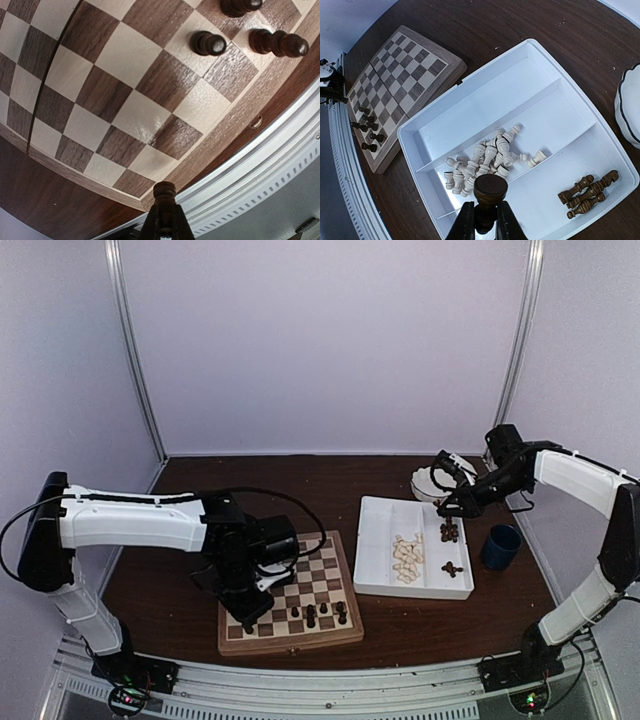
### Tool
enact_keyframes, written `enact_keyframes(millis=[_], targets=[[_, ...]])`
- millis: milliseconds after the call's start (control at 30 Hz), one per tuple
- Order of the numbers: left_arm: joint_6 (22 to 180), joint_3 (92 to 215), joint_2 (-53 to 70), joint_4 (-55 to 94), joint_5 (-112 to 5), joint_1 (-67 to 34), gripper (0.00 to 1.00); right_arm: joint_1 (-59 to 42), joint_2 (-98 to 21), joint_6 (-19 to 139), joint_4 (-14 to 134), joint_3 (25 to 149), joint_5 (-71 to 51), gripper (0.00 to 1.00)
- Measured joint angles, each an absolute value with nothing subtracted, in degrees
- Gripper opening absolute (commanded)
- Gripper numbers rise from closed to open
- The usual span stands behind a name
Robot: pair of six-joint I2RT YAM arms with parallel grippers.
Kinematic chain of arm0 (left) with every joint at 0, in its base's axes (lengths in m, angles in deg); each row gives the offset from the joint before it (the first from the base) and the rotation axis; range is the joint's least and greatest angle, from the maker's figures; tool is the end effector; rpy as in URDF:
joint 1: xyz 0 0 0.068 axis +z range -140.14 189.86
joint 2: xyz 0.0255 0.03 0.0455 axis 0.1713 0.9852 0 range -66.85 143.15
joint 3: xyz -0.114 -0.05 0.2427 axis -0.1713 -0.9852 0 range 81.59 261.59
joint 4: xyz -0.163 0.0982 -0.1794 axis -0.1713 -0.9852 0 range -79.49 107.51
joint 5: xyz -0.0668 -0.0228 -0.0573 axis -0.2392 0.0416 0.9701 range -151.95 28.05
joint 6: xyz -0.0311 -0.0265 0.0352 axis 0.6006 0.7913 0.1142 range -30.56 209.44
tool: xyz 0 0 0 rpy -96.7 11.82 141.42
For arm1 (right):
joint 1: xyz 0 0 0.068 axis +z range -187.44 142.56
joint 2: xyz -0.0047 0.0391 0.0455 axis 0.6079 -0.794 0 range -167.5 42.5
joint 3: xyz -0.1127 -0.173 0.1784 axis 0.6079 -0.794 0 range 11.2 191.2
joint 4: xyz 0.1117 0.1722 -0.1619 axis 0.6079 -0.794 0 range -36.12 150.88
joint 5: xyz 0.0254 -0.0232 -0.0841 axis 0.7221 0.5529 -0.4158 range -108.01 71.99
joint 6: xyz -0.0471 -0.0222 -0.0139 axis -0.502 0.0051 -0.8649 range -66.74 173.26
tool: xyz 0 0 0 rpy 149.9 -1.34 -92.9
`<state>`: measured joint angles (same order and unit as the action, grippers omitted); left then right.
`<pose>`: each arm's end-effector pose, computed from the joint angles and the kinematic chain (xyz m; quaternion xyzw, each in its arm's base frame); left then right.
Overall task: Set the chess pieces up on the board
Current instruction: Place the knight at g8.
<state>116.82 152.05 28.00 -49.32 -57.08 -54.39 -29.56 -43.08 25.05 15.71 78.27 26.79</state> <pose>0.1225 -0.2607 0.2205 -0.3156 -0.9479 0.0220 0.0379 0.2888 0.0653 0.2670 -0.3613 0.8291 0.3281 0.2728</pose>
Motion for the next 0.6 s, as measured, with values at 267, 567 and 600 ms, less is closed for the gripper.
enact_keyframes(millis=[267, 567, 600], targets=[[117.06, 152.05, 29.53, -48.16, -57.22, -54.39, 0.00, -29.56, -43.08, 24.92, 15.71, 78.05, 26.52, 0.14], [117.04, 152.05, 31.02, -48.01, -57.24, -54.39, 0.00, -29.56, -43.08, 24.90, 15.71, 77.98, 26.46, 0.14], [117.04, 152.05, 31.12, -48.03, -57.28, -54.39, 0.00, -29.56, -43.08, 24.92, 15.71, 77.98, 26.46, 0.14]])
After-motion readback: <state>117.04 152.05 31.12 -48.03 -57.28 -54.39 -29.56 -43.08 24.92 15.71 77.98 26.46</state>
